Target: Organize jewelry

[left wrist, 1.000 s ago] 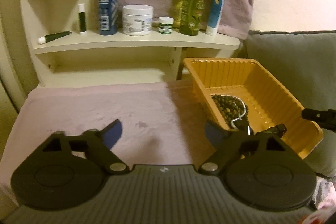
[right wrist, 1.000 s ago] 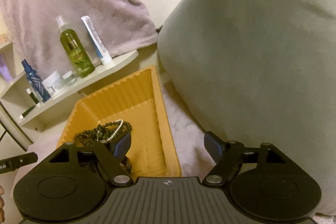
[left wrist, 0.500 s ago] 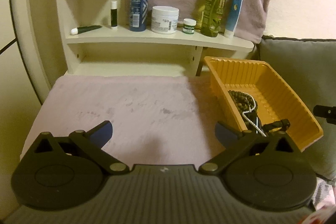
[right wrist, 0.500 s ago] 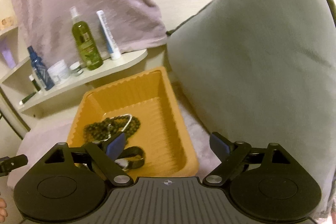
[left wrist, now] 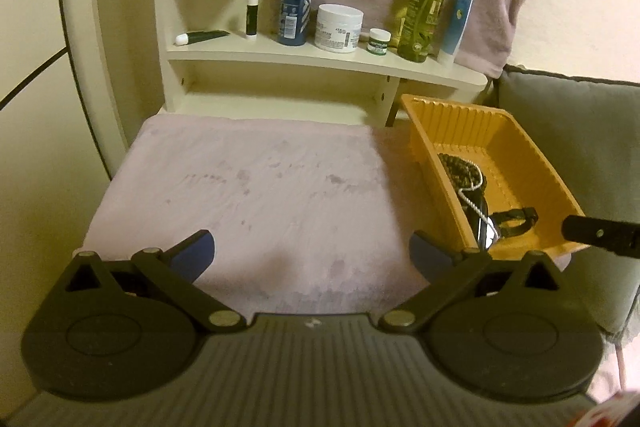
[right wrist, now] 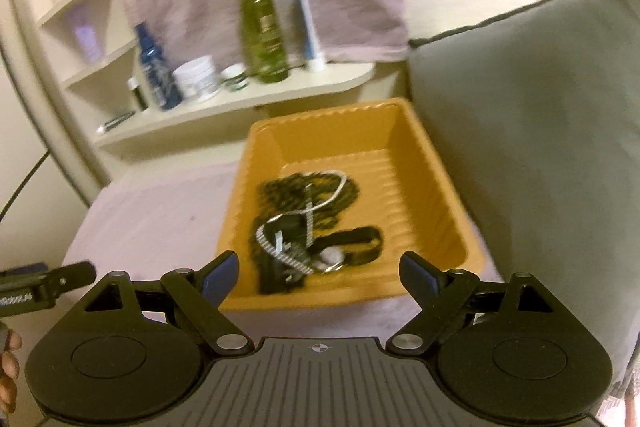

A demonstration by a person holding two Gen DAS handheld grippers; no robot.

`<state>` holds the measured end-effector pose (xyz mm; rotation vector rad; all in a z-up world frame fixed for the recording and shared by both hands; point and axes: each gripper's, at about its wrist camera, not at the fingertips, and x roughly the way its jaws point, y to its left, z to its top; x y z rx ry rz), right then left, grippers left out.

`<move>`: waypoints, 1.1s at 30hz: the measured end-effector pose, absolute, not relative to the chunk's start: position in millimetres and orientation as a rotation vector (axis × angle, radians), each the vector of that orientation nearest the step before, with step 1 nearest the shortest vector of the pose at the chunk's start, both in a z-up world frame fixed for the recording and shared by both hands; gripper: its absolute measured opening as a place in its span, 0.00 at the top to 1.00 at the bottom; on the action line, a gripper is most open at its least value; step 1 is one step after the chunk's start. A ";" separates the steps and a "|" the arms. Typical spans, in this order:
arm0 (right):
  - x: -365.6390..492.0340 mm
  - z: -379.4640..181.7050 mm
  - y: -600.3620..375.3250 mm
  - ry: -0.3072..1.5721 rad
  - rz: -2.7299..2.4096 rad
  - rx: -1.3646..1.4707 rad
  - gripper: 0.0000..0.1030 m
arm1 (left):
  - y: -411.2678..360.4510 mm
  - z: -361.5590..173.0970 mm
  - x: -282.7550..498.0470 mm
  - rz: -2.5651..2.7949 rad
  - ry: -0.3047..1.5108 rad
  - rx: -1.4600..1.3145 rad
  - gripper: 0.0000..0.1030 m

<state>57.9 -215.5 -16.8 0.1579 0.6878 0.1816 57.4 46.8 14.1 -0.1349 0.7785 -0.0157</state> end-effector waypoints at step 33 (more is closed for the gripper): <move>1.6 -14.6 -198.9 0.763 0.179 0.068 0.16 | 23.0 34.2 -3.2 0.020 0.802 -0.063 0.01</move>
